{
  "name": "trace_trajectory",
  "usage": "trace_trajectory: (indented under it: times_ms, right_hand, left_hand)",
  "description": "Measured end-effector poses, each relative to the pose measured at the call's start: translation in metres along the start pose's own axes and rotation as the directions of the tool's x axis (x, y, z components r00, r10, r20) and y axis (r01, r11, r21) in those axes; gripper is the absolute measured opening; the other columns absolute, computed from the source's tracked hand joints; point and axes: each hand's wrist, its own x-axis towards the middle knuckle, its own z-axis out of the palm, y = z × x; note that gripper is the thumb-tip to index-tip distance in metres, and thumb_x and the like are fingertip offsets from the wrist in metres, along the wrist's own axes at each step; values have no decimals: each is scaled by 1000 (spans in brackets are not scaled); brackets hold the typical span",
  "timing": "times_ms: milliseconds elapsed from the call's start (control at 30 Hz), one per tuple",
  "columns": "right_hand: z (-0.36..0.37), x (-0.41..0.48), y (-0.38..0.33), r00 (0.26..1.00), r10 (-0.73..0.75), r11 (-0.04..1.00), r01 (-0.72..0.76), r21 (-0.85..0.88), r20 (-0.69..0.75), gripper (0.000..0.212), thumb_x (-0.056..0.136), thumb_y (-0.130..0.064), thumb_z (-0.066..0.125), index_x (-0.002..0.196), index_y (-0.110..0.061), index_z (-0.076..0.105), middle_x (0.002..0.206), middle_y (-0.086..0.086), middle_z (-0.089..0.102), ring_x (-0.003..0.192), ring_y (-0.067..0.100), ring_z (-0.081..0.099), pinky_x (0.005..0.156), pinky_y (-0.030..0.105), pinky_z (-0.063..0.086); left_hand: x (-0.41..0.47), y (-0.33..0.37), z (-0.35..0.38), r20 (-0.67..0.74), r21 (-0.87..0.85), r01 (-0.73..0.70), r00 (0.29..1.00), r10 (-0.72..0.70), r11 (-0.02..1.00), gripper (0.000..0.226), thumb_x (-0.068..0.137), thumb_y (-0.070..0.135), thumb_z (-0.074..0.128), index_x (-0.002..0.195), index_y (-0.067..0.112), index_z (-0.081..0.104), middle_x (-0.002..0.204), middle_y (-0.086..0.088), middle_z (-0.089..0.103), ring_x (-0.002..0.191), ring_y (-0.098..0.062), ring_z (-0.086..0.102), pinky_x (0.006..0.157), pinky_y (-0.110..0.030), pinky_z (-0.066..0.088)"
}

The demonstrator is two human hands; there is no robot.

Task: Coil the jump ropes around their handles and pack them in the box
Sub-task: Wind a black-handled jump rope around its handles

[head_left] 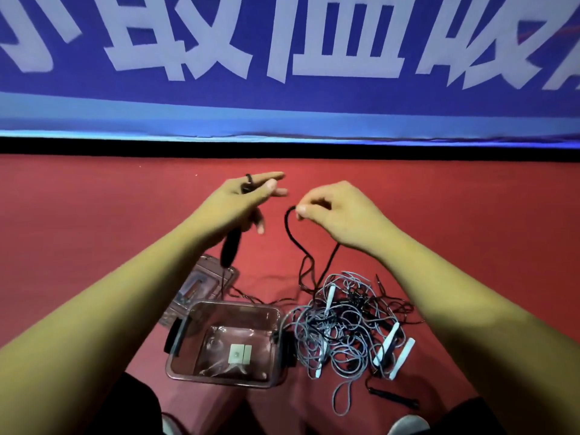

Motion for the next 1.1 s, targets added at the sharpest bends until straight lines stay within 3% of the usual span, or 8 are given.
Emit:
trace_trajectory:
  times_ms: [133, 367, 467, 600, 733, 833, 1000, 1100]
  right_hand:
    - [1, 4, 6, 984, -32, 999, 26, -35, -175, 18, 93, -25, 62, 81, -16, 73, 78, 3, 71, 75, 19, 62, 71, 31, 44]
    - [15, -15, 95, 916, 280, 959, -283, -33, 286, 22, 97, -26, 58, 78, -16, 64, 72, -1, 72, 65, 21, 58, 67, 32, 45]
    - [27, -20, 116, 862, 405, 907, -421, -18, 304, 24, 99, -18, 54, 79, -10, 65, 72, 6, 72, 70, 22, 61, 66, 26, 43]
    - [19, 0, 69, 973, 229, 969, -228, 93, 6, 22, 97, -13, 55, 78, -10, 66, 53, -8, 53, 53, 14, 62, 56, 21, 43]
    - [6, 7, 6, 986, -107, 990, 94, -102, -131, 20, 94, -21, 57, 77, -15, 66, 57, -7, 54, 57, 2, 50, 58, 18, 36]
    - [6, 1, 5, 980, -101, 993, 88, -81, -174, 19, 92, -27, 59, 78, -18, 68, 66, 2, 64, 64, 17, 56, 62, 31, 41]
    - [12, -2, 50, 996, 69, 997, -70, 19, 64, 34, 96, -30, 58, 74, -5, 57, 62, 3, 64, 46, -2, 49, 50, 18, 32]
    - [31, -14, 97, 912, 293, 956, -283, -76, 286, 31, 99, -29, 54, 77, -7, 58, 69, 2, 72, 63, 18, 68, 60, 29, 43]
  left_hand:
    - [-6, 3, 20, 211, -18, -33, 977, 36, 999, 24, 101, 30, 52, 87, 15, 65, 66, -6, 60, 44, -16, 39, 47, -24, 23]
    - [15, -2, -27, -409, -455, -93, 905, -115, 885, 30, 101, 23, 53, 72, 16, 56, 52, 6, 40, 39, -5, 29, 41, -18, 21]
    - [14, -21, -41, -416, 28, 162, 899, -136, 986, 22, 99, 24, 57, 84, 14, 68, 69, -2, 64, 37, -11, 49, 40, -20, 35]
    - [10, -29, -29, -394, 631, 242, 918, 36, 737, 29, 96, 26, 56, 122, 27, 67, 93, -4, 75, 83, -21, 73, 86, -32, 54]
    - [-5, 8, 5, -11, 128, -147, 989, 150, 981, 36, 102, 24, 53, 138, 28, 54, 108, 2, 72, 58, -9, 67, 46, -19, 41]
    - [-17, 17, 15, 209, 185, -195, 966, 155, 963, 13, 102, 24, 52, 101, 21, 65, 69, -1, 68, 44, -7, 53, 43, -18, 33]
    - [-8, 13, 12, -157, -83, -163, 976, 149, 983, 22, 97, 21, 57, 76, 15, 59, 48, -3, 44, 39, -12, 38, 44, -20, 27]
    - [5, 7, -8, -404, -301, -121, 915, -11, 946, 25, 99, 17, 55, 75, 13, 58, 53, 3, 38, 36, -10, 36, 46, -23, 22]
